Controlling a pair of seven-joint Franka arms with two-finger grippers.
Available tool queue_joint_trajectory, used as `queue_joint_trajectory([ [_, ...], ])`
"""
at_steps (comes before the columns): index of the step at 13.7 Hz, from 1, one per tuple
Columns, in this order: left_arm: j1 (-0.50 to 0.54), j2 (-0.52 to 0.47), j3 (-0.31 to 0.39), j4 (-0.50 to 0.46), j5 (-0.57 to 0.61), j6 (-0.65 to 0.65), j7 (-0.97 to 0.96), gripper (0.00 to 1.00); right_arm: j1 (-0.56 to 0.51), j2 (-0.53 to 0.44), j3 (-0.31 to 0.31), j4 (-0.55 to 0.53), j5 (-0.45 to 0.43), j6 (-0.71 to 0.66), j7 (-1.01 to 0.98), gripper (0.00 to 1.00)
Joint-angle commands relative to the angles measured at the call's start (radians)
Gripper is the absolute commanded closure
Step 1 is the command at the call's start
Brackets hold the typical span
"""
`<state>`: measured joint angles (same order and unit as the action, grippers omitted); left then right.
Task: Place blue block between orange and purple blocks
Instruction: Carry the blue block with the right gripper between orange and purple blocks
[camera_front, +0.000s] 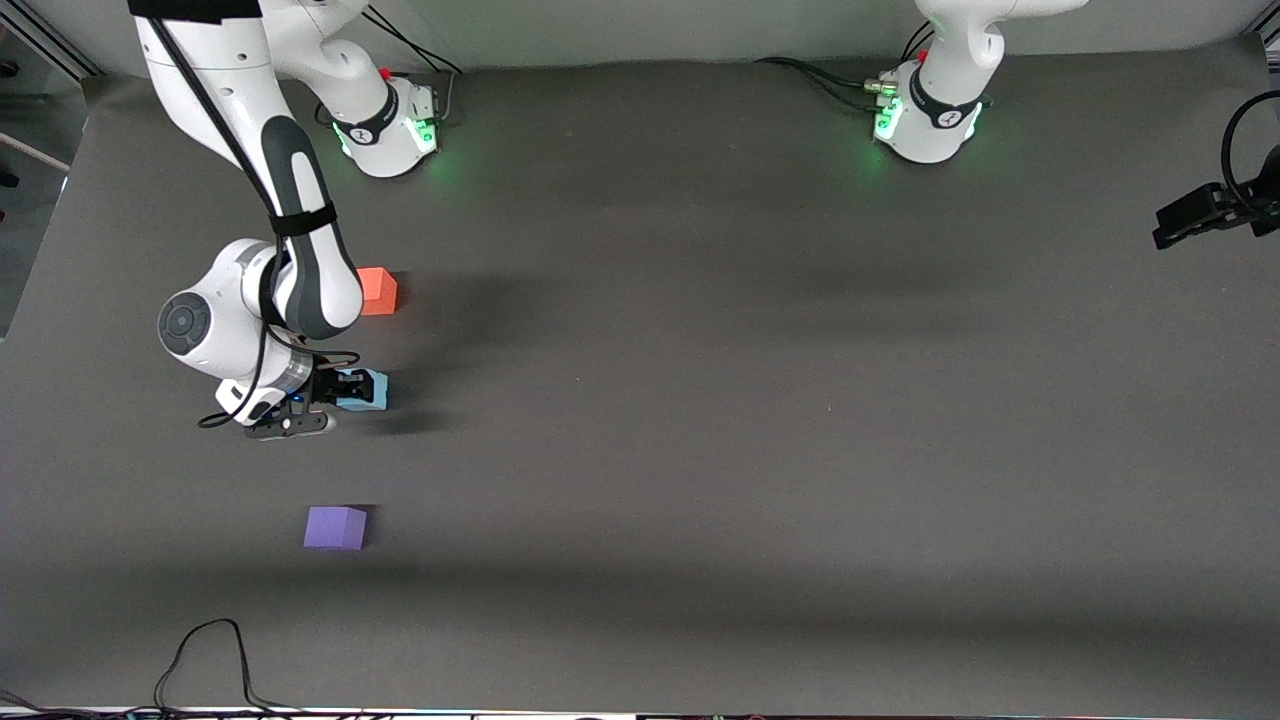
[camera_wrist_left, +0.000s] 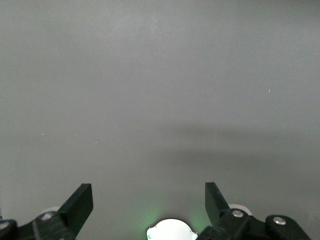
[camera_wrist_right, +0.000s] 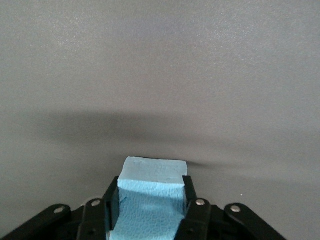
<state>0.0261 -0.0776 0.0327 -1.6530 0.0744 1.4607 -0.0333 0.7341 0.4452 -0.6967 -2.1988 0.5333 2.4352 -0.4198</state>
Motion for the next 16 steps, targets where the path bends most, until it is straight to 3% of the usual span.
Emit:
queue_joint_trajectory([
  [1, 0.0, -0.004, -0.002, 0.013, 0.007, -0.011, 0.018, 0.0, 0.008, 0.016, -0.006, 0.011, 0.036, 0.013, -0.037, 0.35],
  [2, 0.0, -0.004, -0.002, 0.013, 0.007, -0.008, 0.016, 0.0, 0.008, 0.015, -0.006, 0.011, 0.036, 0.012, -0.037, 0.29],
  [4, 0.0, -0.004, -0.004, 0.013, -0.002, 0.001, 0.016, 0.0, 0.002, 0.01, -0.006, 0.016, 0.036, 0.005, -0.037, 0.0],
  [8, -0.002, -0.002, -0.004, 0.009, -0.005, 0.015, 0.007, 0.0, 0.007, -0.029, -0.009, 0.027, 0.034, -0.008, -0.028, 0.0],
  [11, -0.003, -0.001, -0.004, 0.007, -0.005, 0.015, 0.006, 0.0, 0.016, -0.095, -0.042, 0.063, 0.013, -0.114, -0.024, 0.0],
  [16, 0.0, -0.002, -0.004, 0.004, -0.005, 0.009, 0.006, 0.0, 0.016, -0.18, -0.069, 0.27, -0.185, -0.411, 0.116, 0.0],
])
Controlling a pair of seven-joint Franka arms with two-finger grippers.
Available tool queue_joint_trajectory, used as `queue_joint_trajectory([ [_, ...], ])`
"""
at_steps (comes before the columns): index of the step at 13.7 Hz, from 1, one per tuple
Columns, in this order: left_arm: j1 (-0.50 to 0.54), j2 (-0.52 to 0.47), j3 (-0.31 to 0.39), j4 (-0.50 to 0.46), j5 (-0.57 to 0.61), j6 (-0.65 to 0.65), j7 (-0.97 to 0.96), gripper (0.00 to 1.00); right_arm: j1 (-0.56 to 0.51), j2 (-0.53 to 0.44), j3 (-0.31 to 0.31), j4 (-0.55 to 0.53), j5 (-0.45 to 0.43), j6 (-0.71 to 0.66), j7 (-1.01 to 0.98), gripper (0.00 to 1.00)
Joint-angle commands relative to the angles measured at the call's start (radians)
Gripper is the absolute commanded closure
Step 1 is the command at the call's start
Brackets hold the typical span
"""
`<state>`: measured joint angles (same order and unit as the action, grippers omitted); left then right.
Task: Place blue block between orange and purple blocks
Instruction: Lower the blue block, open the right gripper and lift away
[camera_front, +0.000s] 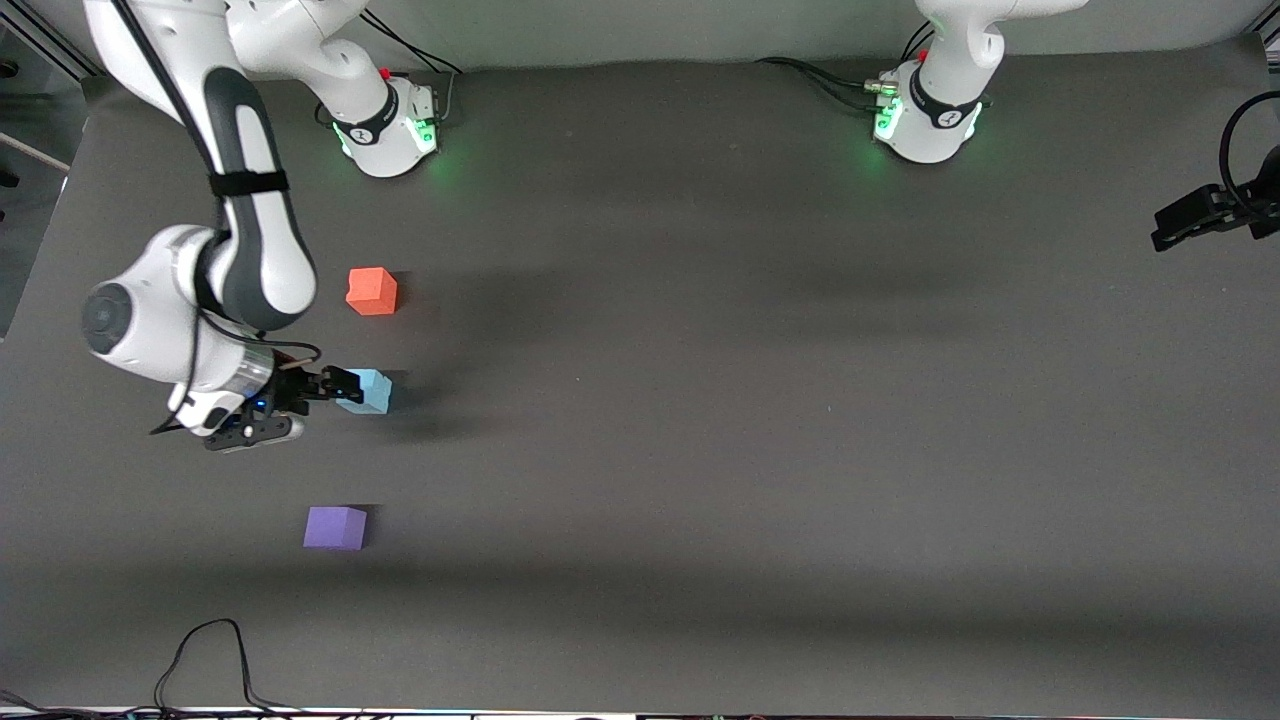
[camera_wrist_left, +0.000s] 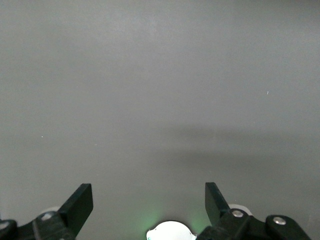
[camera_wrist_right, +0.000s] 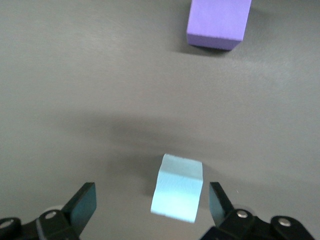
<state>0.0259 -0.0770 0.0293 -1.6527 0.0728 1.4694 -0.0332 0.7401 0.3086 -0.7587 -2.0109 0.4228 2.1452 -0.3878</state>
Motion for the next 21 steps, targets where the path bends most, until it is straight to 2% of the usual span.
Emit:
queue_joint_trajectory([
  [1, 0.0, -0.006, 0.001, 0.004, -0.004, -0.001, 0.006, 0.0, 0.015, -0.055, -0.004, 0.137, -0.12, -0.204, 0.148, 0.0],
  [3, 0.003, -0.012, 0.006, 0.005, -0.014, -0.001, 0.006, 0.0, 0.063, -0.091, -0.002, 0.248, -0.198, -0.36, 0.255, 0.0],
  [5, 0.003, -0.014, 0.006, 0.008, -0.019, 0.002, 0.006, 0.0, 0.105, -0.146, -0.002, 0.311, -0.258, -0.45, 0.325, 0.0],
  [8, 0.003, -0.026, 0.006, 0.008, -0.021, 0.022, 0.001, 0.0, 0.107, -0.23, 0.007, 0.311, -0.283, -0.476, 0.331, 0.0],
  [9, 0.003, -0.035, 0.006, 0.005, -0.028, 0.023, 0.001, 0.0, 0.081, -0.246, 0.031, 0.314, -0.291, -0.5, 0.331, 0.0],
  [10, 0.003, -0.047, 0.007, -0.004, -0.047, 0.025, 0.001, 0.0, -0.009, -0.265, 0.12, 0.311, -0.317, -0.507, 0.331, 0.0],
  [12, 0.003, -0.052, 0.007, -0.01, -0.048, 0.031, 0.0, 0.0, -0.25, -0.322, 0.38, 0.285, -0.373, -0.507, 0.352, 0.0],
  [14, 0.003, -0.053, 0.007, -0.007, -0.053, 0.048, -0.002, 0.0, -0.416, -0.367, 0.552, 0.249, -0.38, -0.505, 0.36, 0.0],
  [16, 0.005, -0.053, 0.007, -0.004, -0.056, 0.052, -0.001, 0.0, -0.5, -0.402, 0.599, 0.193, -0.407, -0.479, 0.369, 0.0],
  [19, 0.003, -0.053, 0.007, -0.004, -0.056, 0.051, 0.003, 0.0, -0.663, -0.477, 0.752, 0.124, -0.409, -0.461, 0.371, 0.0],
  [21, 0.003, -0.053, 0.007, -0.002, -0.056, 0.051, 0.004, 0.0, -0.677, -0.48, 0.765, 0.123, -0.411, -0.461, 0.371, 0.0],
])
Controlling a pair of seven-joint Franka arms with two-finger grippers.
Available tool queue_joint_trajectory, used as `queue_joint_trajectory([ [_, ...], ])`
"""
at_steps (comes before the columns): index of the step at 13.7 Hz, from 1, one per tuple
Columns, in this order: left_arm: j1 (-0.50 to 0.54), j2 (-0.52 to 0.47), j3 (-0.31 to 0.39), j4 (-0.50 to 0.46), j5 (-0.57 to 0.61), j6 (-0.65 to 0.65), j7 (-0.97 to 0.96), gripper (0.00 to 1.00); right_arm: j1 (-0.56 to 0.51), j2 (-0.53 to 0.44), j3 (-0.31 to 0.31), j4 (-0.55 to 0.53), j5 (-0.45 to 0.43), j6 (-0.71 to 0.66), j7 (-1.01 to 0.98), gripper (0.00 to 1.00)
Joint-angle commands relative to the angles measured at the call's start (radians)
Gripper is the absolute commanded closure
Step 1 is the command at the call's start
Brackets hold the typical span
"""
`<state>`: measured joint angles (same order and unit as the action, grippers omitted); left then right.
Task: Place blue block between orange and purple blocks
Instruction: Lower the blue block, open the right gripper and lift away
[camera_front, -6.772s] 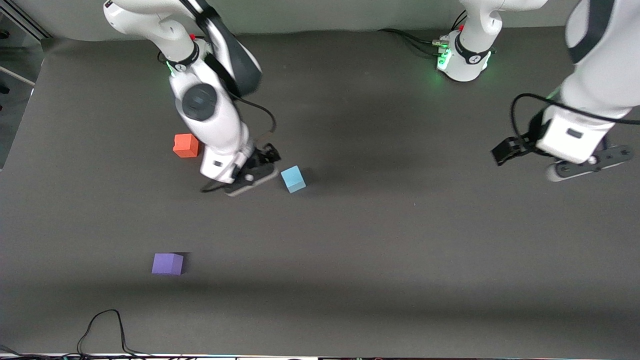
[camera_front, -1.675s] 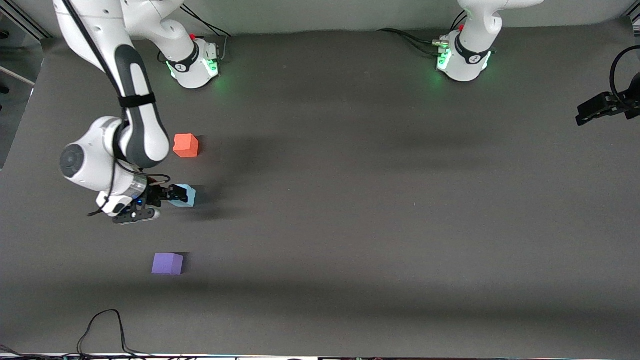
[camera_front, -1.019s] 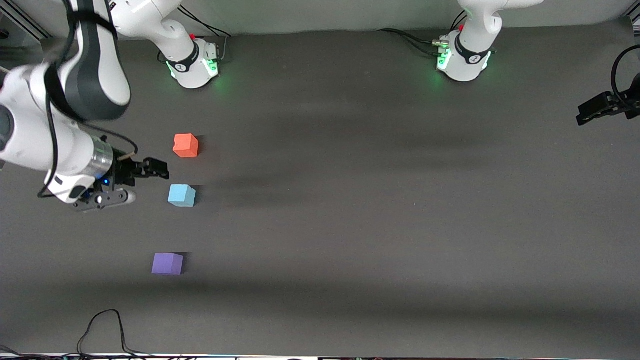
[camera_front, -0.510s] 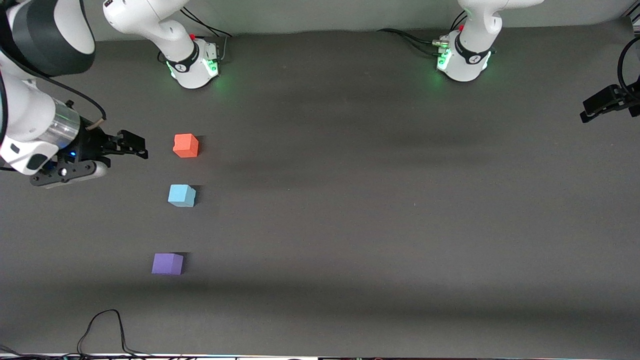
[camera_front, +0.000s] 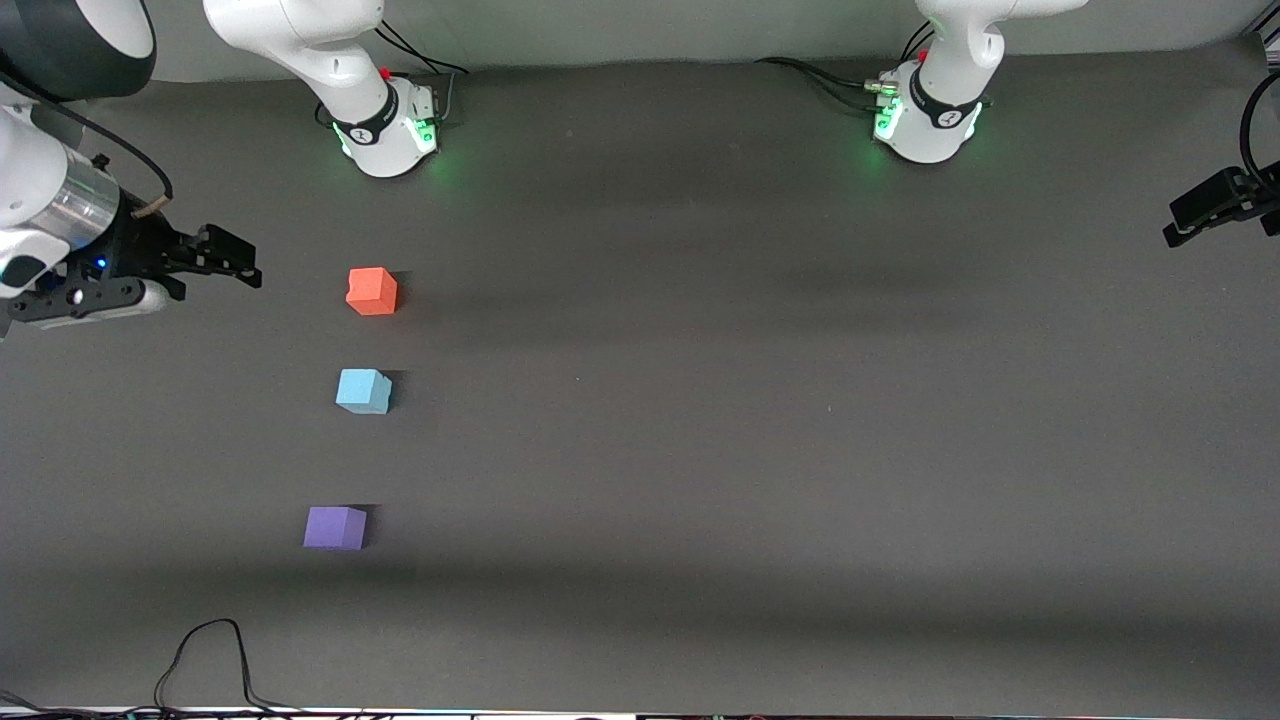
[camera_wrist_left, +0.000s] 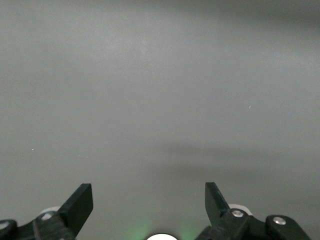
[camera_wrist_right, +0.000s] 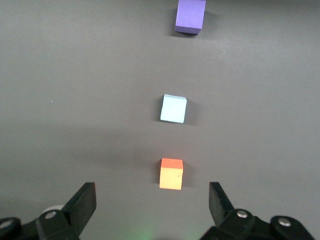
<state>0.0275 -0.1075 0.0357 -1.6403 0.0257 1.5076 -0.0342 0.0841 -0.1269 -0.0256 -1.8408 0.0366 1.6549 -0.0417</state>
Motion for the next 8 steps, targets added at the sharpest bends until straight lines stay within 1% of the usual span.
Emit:
queue_joint_trajectory([
  [1, 0.002, -0.023, 0.001, -0.015, -0.009, 0.01, 0.005, 0.0, -0.021, -0.043, 0.029, -0.048, -0.026, 0.029, 0.023, 0.0],
  [4, 0.002, -0.023, 0.001, -0.015, -0.009, 0.006, 0.005, 0.0, -0.014, -0.042, 0.03, -0.046, -0.056, 0.031, 0.025, 0.0],
  [8, 0.002, -0.023, 0.001, -0.015, -0.009, 0.005, 0.005, 0.0, -0.014, -0.042, 0.029, -0.043, -0.057, 0.036, 0.023, 0.0],
])
